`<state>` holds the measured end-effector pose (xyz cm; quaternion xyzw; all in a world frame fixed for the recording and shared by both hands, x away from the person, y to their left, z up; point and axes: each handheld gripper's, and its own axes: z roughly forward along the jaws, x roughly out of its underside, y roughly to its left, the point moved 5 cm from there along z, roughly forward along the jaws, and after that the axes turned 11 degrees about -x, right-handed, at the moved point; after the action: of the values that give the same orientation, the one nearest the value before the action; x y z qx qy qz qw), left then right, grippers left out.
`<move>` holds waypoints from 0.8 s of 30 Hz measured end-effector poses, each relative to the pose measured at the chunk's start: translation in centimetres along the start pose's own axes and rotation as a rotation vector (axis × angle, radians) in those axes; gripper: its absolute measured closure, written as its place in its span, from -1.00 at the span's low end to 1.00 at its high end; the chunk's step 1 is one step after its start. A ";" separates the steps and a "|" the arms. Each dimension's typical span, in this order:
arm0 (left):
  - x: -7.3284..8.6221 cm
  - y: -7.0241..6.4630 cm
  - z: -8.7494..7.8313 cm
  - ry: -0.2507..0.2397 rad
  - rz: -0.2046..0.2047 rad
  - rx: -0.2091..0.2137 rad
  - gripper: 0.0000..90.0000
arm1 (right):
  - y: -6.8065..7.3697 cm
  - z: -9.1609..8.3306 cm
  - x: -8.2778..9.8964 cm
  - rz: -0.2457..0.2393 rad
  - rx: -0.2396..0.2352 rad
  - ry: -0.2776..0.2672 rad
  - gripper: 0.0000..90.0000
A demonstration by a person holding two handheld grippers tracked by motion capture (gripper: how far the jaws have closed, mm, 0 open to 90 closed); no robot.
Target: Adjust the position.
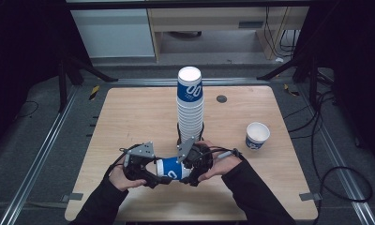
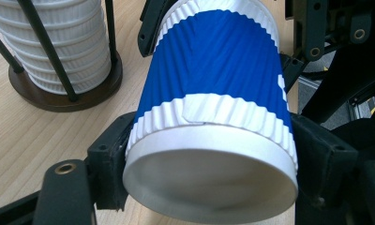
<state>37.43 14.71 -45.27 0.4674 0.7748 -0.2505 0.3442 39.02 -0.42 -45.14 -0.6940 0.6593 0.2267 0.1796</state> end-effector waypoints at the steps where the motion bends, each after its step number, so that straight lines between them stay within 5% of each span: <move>1: 0.0 0.0 0.0 0.001 0.000 0.002 -0.46 | 0.0 0.0 0.0 0.001 -0.001 0.001 -0.66; 13: 0.1 0.4 -0.1 -0.006 -0.002 -0.014 -0.45 | -0.1 -0.3 0.0 0.025 0.002 -0.018 -0.82; 24: 0.3 1.2 -0.6 -0.023 -0.021 -0.041 -0.45 | -0.4 -3.5 0.4 0.069 0.069 -0.141 -0.85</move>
<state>38.20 15.81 -45.16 0.4493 0.7806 -0.2435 0.3599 39.72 -2.64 -42.47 -0.6466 0.6761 0.2583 0.2412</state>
